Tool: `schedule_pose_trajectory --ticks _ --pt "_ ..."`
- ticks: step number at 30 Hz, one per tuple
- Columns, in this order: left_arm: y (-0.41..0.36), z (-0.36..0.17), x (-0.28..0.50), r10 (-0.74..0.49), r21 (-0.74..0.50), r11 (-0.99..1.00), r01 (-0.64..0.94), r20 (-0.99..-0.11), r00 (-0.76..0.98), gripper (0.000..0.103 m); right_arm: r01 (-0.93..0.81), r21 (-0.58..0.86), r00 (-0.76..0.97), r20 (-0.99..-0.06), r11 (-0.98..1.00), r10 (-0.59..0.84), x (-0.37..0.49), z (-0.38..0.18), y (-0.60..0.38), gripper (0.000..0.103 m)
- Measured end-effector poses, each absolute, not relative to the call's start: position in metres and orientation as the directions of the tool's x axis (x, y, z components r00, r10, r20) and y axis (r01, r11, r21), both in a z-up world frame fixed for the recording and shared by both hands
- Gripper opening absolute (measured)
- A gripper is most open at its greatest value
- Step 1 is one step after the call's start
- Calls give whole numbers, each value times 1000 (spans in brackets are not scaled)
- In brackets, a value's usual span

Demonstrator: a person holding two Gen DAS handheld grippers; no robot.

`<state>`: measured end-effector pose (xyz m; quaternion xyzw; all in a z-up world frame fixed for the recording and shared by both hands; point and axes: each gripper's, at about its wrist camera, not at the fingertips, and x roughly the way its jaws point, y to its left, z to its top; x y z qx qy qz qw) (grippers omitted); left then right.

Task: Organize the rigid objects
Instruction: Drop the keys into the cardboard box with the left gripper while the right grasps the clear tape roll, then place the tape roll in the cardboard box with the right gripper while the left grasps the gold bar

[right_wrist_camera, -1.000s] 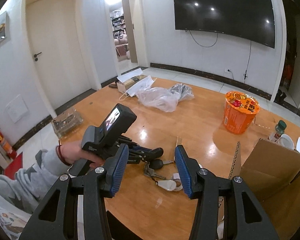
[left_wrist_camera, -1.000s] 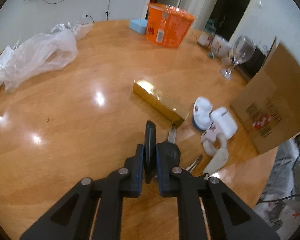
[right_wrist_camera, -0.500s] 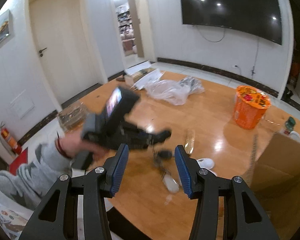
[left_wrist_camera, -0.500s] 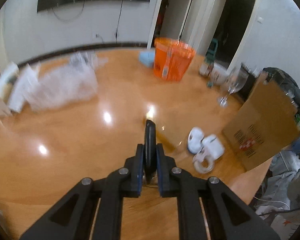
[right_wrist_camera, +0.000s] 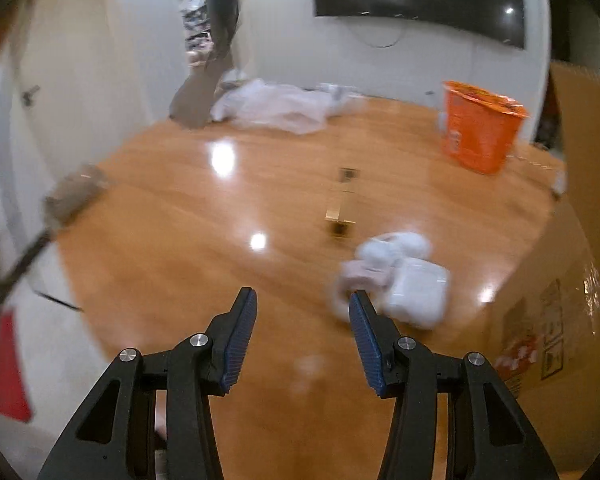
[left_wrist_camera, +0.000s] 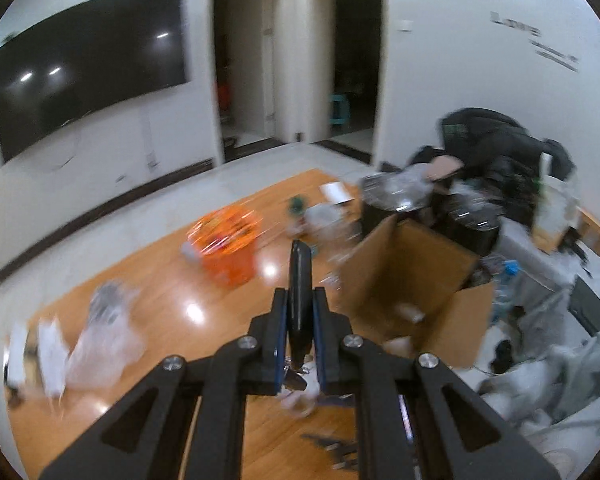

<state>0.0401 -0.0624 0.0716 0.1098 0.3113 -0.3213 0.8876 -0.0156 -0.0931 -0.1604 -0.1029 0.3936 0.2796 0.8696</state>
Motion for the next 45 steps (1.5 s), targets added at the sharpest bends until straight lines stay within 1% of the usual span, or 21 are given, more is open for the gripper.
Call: schedule_pose_trajectory --ticks 3,5,9,14,17,18,19,20,21,22,23,25,27,28,29,33,36,39,42,45 --pt "-116 90 39 -562 8 693 721 -620 548 9 -543 24 538 -757 839 370 -4 -173 -96 44" --pt "-150 97 39 -598 -5 641 767 -629 496 9 -543 57 521 -759 838 390 1 -178 -99 44" --pt "-205 99 37 -621 -3 567 824 -659 424 9 -567 91 487 -764 818 422 9 -185 -99 44" --pt "-247 72 58 -585 -36 547 837 -732 350 9 -576 124 462 -766 808 447 8 -184 -98 44" --pt "-255 40 75 -518 -66 580 812 -799 305 11 -566 122 464 -770 816 438 13 -185 -96 44" --pt "-253 31 80 -495 -80 598 797 -819 290 14 -562 127 462 -771 817 438 16 -185 -96 44" --pt "-250 25 82 -484 -88 609 788 -828 282 26 -559 135 459 -772 818 440 18 -185 -95 44" --pt "-246 22 83 -478 -90 617 782 -832 282 43 -557 145 453 -773 818 445 20 -185 -95 45" --pt "-241 22 83 -474 -78 626 776 -828 299 51 -559 147 449 -773 816 447 20 -185 -94 44" --pt "-238 22 83 -474 -67 630 774 -822 315 62 -561 144 449 -774 815 446 20 -185 -93 45" --pt "-230 26 80 -480 -55 636 770 -809 338 67 -564 132 452 -777 815 439 20 -185 -91 45" --pt "-213 36 77 -506 -63 648 759 -780 367 70 -571 106 458 -782 814 423 19 -185 -86 44" --pt "-188 48 75 -522 -65 671 739 -749 409 75 -573 63 473 -789 817 393 18 -186 -82 44" --pt "-169 55 74 -516 -49 697 715 -727 453 78 -572 50 479 -790 818 383 17 -186 -80 41" --pt "-151 59 72 -500 -31 727 686 -709 497 81 -570 28 490 -791 821 366 17 -186 -78 35" --pt "-81 60 74 -421 -21 830 557 -679 602 81 -575 6 500 -789 818 357 14 -186 -75 34" --pt "-27 46 72 -344 1 887 462 -667 661 81 -598 1 507 -774 802 379 6 -175 -74 34" --pt "26 17 74 -263 -3 936 351 -670 694 81 -640 42 480 -758 767 442 -8 -150 -74 34" --pt "57 -16 78 -258 -41 947 318 -688 678 81 -670 65 477 -725 740 496 -24 -112 -78 34" --pt "70 -55 86 -272 -76 945 317 -721 637 81 -695 61 511 -658 716 553 -42 -58 -93 34"
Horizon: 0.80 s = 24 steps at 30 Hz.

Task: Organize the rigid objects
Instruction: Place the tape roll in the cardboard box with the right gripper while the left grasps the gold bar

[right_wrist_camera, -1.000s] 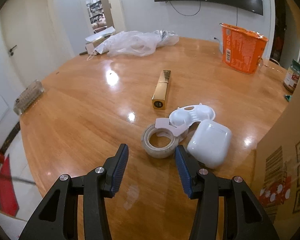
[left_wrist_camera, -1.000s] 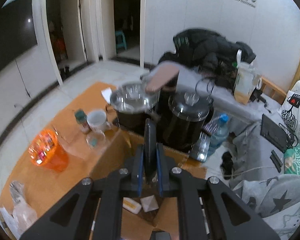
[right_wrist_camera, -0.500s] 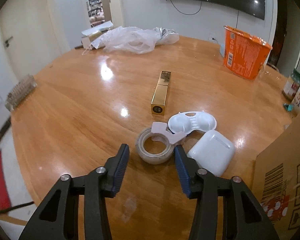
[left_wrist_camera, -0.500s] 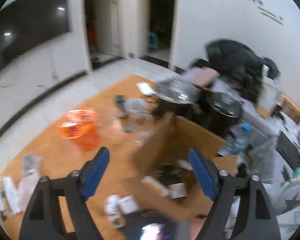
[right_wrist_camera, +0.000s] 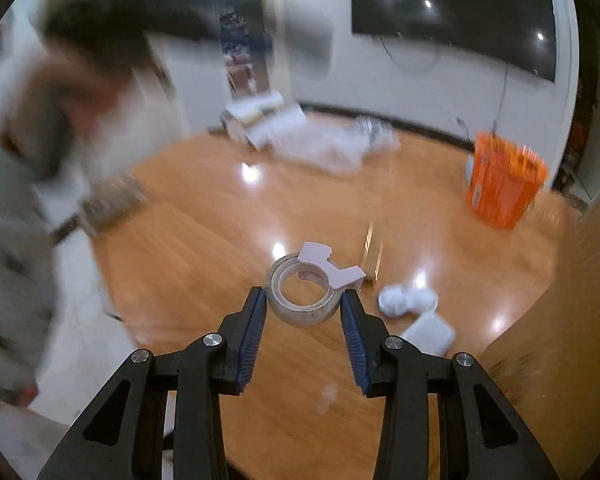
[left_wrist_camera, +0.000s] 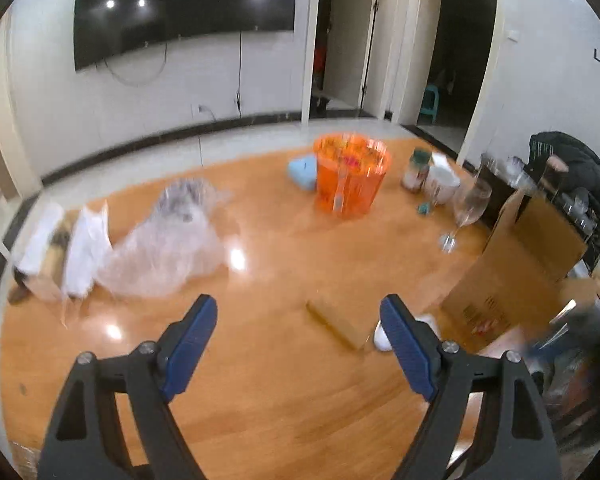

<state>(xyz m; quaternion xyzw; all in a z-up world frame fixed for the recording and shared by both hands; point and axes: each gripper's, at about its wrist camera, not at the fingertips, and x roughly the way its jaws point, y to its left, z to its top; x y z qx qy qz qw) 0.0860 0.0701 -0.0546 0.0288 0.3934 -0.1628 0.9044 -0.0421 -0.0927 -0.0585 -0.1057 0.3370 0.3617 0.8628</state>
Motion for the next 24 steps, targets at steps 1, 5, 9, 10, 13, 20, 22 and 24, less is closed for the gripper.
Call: schedule_pose_trajectory --ticks 1,5,9,10,13,20,22,24 --pt "69 -70 89 -267 -76 946 317 -737 621 81 -694 48 529 -643 718 554 -45 -46 -98 34" --pt "53 -111 103 -278 -94 938 333 -779 563 81 -616 5 630 -597 787 496 -45 8 -145 34" --pt "27 -147 115 -302 -126 928 351 -806 510 81 -457 -76 723 -613 886 320 -31 25 -197 34" --pt "20 -151 117 -294 -126 932 341 -813 502 81 -423 -80 723 -631 903 282 -25 23 -209 34" --pt "7 -170 127 -272 -144 947 288 -836 477 81 -368 -56 677 -700 928 226 -9 7 -234 34" --pt "-21 -184 135 -200 -126 976 179 -846 494 52 -312 -38 576 -802 949 158 23 -34 -258 36" --pt "-25 -186 136 -168 -101 982 158 -847 504 39 -324 -6 560 -807 946 187 24 -34 -261 36" --pt "-29 -188 135 -157 -77 981 177 -852 500 28 -346 2 562 -800 938 209 24 -31 -260 40"
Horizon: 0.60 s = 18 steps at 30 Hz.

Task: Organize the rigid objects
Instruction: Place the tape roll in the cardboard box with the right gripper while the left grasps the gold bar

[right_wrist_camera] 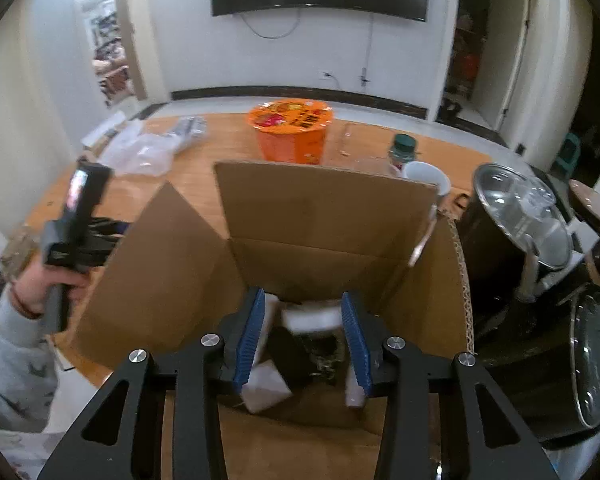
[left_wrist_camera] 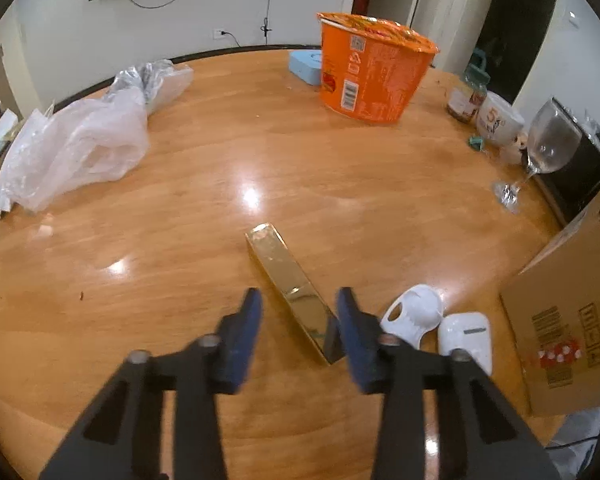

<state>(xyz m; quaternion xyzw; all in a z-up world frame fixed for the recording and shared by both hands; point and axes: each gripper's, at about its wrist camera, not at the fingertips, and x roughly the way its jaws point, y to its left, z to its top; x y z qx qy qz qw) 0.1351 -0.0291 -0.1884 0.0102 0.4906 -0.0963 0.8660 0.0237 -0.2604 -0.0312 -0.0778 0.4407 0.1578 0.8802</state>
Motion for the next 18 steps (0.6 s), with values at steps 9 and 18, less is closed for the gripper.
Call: schedule_pose_trajectory --ticks 9,18 --pt "-21 -188 125 -105 3 976 216 -866 489 16 -379 22 586 -768 925 258 19 -26 -260 47" --pt "-30 -192 133 -79 27 980 196 -856 511 16 -410 22 605 -742 912 290 6 -15 -247 47"
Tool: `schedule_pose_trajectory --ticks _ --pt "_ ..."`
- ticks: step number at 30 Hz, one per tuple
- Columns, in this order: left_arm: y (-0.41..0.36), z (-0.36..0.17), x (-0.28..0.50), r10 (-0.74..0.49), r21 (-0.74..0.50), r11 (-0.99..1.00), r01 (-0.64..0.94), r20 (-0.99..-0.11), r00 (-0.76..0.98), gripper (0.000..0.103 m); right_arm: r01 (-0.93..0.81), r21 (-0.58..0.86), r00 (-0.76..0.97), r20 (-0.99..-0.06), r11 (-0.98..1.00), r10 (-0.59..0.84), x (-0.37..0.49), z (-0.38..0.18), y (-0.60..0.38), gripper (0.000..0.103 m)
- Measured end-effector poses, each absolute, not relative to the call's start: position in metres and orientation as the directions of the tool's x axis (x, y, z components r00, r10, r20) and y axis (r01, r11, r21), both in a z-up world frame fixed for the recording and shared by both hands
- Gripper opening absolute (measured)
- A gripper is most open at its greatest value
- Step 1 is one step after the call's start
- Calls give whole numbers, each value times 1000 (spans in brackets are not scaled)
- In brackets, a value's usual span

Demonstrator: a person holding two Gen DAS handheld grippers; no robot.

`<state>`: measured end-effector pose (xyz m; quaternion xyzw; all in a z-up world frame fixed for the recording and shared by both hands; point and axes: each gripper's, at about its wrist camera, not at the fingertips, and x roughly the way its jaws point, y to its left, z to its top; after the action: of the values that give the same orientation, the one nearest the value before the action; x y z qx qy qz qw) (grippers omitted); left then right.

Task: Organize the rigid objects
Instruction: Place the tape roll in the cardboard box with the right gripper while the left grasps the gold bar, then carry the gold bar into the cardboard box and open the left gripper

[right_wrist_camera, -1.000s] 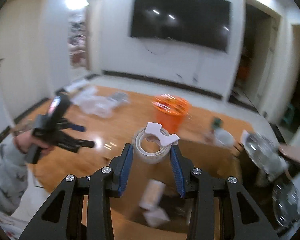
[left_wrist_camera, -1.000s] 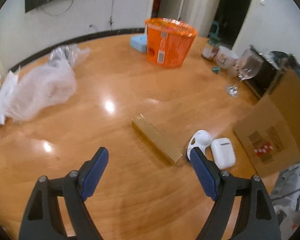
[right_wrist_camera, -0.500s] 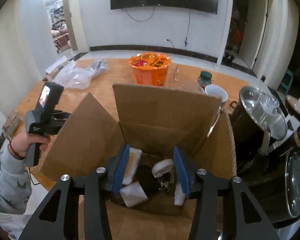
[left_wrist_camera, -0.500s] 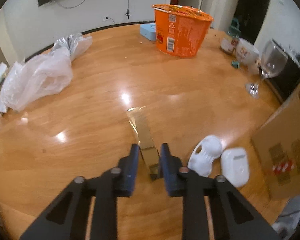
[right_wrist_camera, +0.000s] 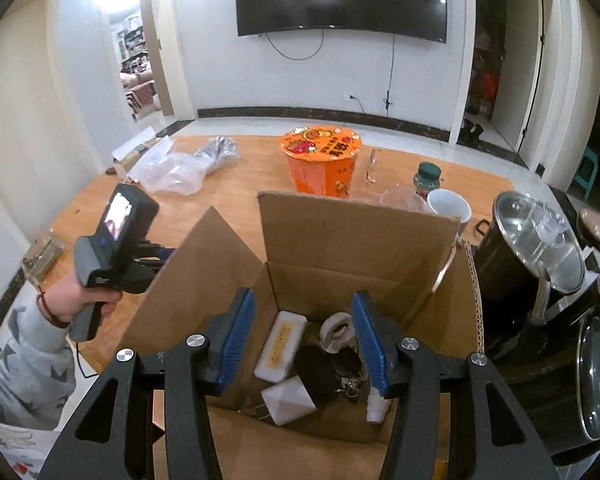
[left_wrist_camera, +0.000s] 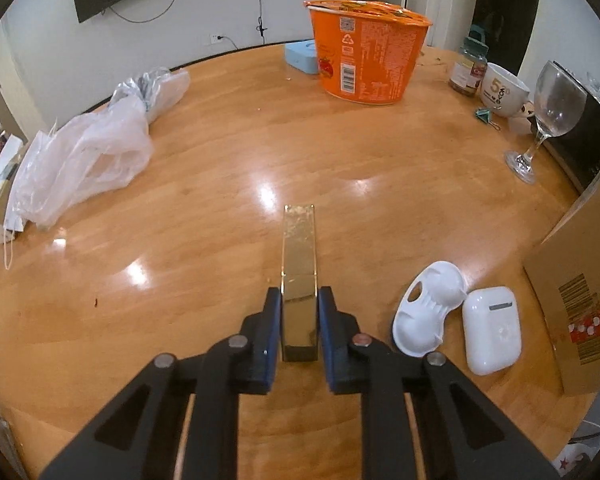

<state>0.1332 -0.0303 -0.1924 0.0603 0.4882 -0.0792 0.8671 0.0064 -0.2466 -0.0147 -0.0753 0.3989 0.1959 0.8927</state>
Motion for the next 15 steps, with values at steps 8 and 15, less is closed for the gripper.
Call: schedule_pose_trajectory --ticks 8,15 --pt "-26 -196 140 -75 3 990 138 -825 560 15 -441 12 619 -720 897 314 -2 -4 -233 47" --pt "0 -150 118 -48 25 994 102 -755 654 15 -515 59 619 -664 855 419 -13 13 -206 47"
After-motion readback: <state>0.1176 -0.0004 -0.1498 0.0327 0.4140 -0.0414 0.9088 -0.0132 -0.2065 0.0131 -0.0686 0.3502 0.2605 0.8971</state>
